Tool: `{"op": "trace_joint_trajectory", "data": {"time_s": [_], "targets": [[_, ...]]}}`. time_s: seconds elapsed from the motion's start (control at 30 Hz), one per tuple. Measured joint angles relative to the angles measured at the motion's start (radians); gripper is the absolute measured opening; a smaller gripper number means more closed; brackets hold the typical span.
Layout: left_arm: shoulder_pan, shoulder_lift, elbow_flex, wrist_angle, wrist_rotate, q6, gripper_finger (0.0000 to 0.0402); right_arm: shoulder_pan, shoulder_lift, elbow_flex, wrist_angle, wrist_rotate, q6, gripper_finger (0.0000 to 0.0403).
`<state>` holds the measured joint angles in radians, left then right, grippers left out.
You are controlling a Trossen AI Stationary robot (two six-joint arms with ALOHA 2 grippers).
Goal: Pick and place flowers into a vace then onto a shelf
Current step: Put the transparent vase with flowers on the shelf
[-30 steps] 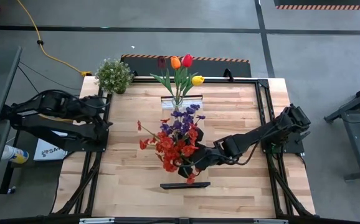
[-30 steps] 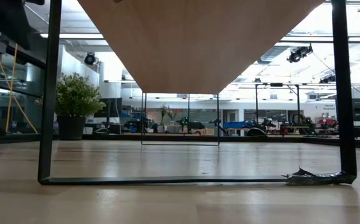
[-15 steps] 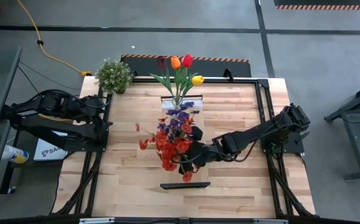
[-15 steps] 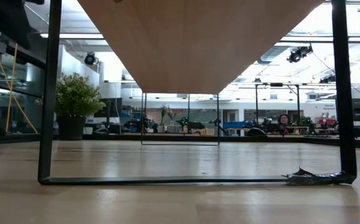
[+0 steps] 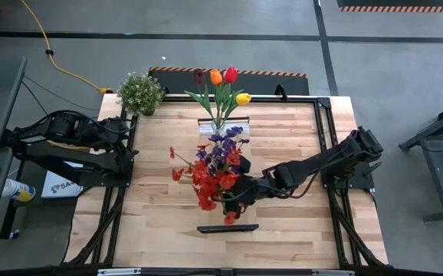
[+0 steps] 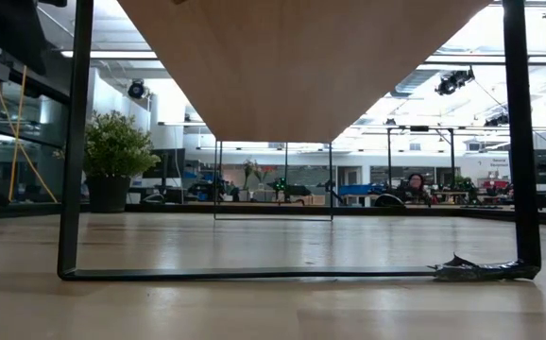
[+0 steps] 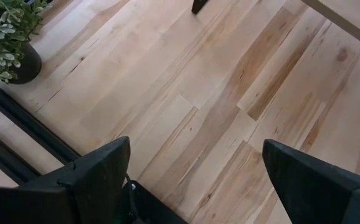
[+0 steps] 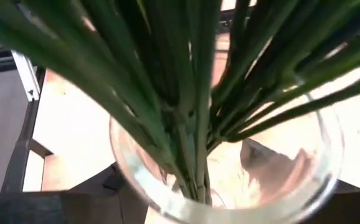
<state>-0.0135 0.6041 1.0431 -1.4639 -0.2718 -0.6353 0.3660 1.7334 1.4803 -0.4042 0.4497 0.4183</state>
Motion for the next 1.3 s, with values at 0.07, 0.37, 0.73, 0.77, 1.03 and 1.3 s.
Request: {"op": "trace_joint_trajectory", "data": {"time_s": [0.07,0.37,0.73,0.77,1.03,1.3], "targets": [[0.0,0.0,0.0,0.0,0.0,0.0,0.0397,0.0,-0.007,0.0,-0.023,-0.007,0.0,0.0228],[0.0,0.0,0.0,0.0,0.0,0.0,0.0397,0.001,-0.035,0.0,-0.063,-0.038,0.002,0.0232],[0.0,0.0,0.0,0.0,0.0,-0.002,0.0397,0.006,-0.041,0.0,-0.127,-0.056,0.031,0.0229],[0.0,0.0,0.0,0.0,0.001,-0.002,0.0397,0.008,-0.041,0.0,-0.13,-0.057,0.031,0.023],[0.0,0.0,0.0,0.0,0.001,-0.017,0.0397,0.01,-0.042,0.0,-0.134,-0.063,0.03,0.0225],[0.0,0.0,0.0,-0.001,0.001,-0.021,0.0397,0.01,-0.093,0.0,-0.176,-0.059,0.038,0.0227]]}}
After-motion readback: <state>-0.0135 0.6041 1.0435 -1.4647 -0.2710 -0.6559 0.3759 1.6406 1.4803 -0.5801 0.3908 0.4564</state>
